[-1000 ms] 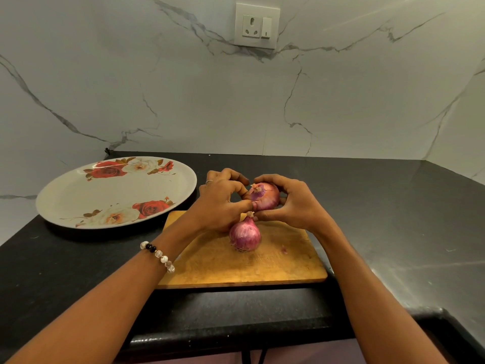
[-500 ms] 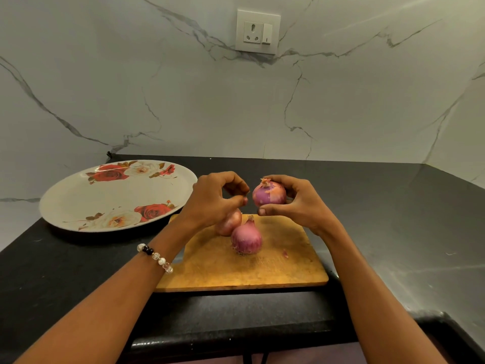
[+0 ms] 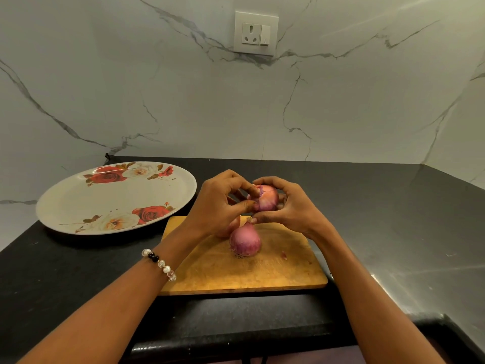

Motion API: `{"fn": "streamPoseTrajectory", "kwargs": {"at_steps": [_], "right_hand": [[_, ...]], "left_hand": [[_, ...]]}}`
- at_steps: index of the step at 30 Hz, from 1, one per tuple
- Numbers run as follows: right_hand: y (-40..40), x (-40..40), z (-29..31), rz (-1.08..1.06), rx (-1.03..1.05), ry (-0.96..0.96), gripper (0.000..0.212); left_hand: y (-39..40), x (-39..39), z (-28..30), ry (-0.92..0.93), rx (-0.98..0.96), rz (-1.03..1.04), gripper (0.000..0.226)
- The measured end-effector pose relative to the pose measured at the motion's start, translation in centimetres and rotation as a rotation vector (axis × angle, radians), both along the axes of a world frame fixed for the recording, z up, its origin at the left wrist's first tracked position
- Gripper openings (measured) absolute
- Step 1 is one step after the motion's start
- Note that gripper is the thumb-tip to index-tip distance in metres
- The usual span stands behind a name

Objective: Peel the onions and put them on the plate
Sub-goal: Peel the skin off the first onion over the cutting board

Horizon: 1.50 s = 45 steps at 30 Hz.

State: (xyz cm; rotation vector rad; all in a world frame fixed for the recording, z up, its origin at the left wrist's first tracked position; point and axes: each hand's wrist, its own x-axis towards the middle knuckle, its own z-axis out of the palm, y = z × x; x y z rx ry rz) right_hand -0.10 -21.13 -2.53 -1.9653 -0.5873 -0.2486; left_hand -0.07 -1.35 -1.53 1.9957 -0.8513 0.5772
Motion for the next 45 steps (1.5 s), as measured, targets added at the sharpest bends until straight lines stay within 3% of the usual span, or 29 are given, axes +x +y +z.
{"fn": "streamPoseTrajectory", "kwargs": {"at_steps": [15,26,31,37,45], "right_hand": [[0.2,-0.3,0.3,0.017,-0.016,0.012,0.074],[-0.6,-0.3,0.4,-0.009,0.11,0.037,0.073],[-0.6,-0.1,0.4,0.038,0.073,0.044,0.075],[-0.2,-0.1,0.4,0.083,0.052,0.072,0.074],[0.3,-0.5,0.7,0.105,0.009,0.086,0.072]], "left_hand": [[-0.4,0.0,-0.3,0.021,0.106,0.033,0.004],[1.0,0.4,0.4,0.147,-0.029,0.075,0.014],[0.1,0.4,-0.2,0.065,0.015,0.113,0.014],[0.0,0.6,-0.2,-0.17,0.069,0.091,0.019],[-0.1,0.8,-0.6,-0.254,0.077,0.135,0.017]]}}
